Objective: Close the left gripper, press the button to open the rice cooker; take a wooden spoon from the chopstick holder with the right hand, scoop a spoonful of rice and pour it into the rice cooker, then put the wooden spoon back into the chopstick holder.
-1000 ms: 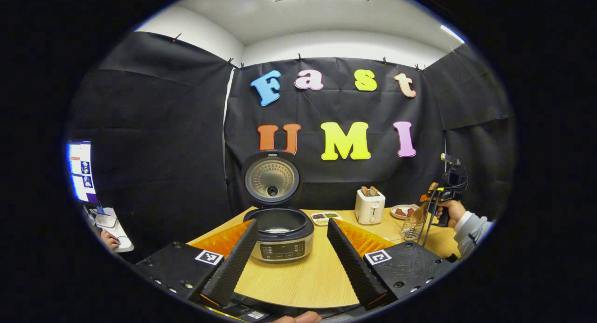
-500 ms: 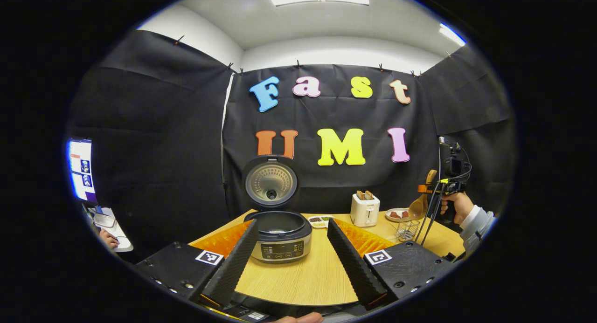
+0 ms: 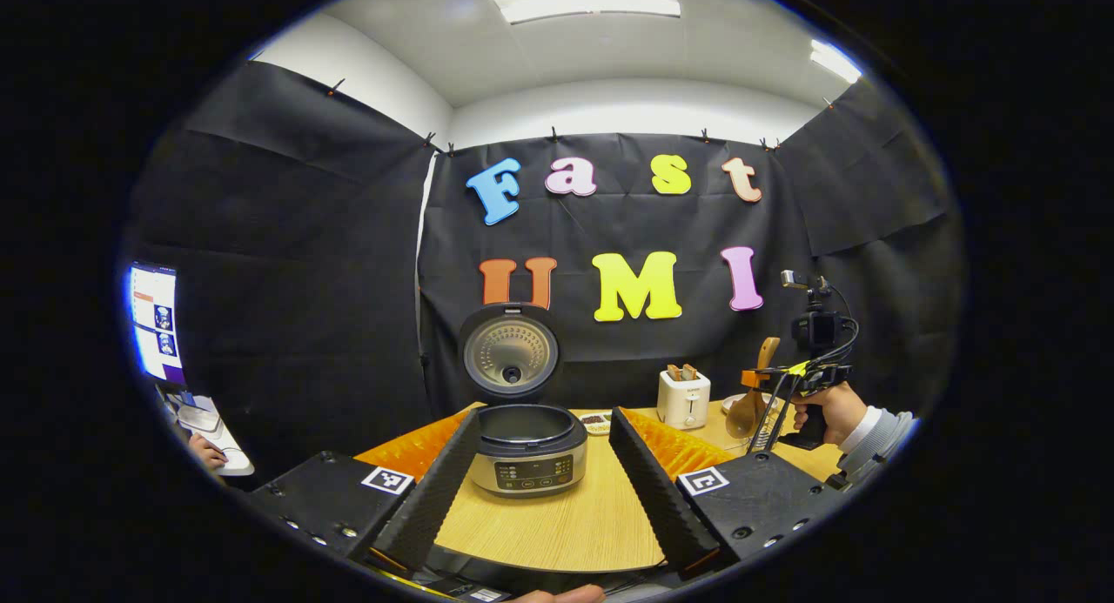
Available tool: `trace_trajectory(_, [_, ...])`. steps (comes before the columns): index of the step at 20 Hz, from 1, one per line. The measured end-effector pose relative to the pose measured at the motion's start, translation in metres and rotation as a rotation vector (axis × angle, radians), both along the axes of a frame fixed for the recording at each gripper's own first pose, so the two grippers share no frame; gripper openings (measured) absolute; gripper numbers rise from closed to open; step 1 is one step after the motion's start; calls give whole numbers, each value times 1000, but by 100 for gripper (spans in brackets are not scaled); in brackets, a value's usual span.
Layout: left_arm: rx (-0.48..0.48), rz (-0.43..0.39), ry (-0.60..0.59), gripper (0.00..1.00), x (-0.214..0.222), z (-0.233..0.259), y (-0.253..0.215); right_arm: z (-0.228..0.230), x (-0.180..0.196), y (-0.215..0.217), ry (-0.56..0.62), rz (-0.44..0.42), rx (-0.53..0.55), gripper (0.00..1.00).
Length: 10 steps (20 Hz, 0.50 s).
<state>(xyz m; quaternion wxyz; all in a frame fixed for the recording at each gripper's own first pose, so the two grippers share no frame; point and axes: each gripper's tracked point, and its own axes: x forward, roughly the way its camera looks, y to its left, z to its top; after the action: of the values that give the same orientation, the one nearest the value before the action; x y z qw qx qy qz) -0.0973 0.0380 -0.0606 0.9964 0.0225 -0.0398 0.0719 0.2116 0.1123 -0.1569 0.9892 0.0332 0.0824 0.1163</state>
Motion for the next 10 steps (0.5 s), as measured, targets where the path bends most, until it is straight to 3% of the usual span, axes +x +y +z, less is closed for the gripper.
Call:
trace_trajectory(7, [-17,12,32,95,9,-13,10,-36,27,26,-4,-12,-45,14])
trace_trajectory(10, [-12,15,49,95,17,-20,11,-58,43,31,-16,-40,-114,13])
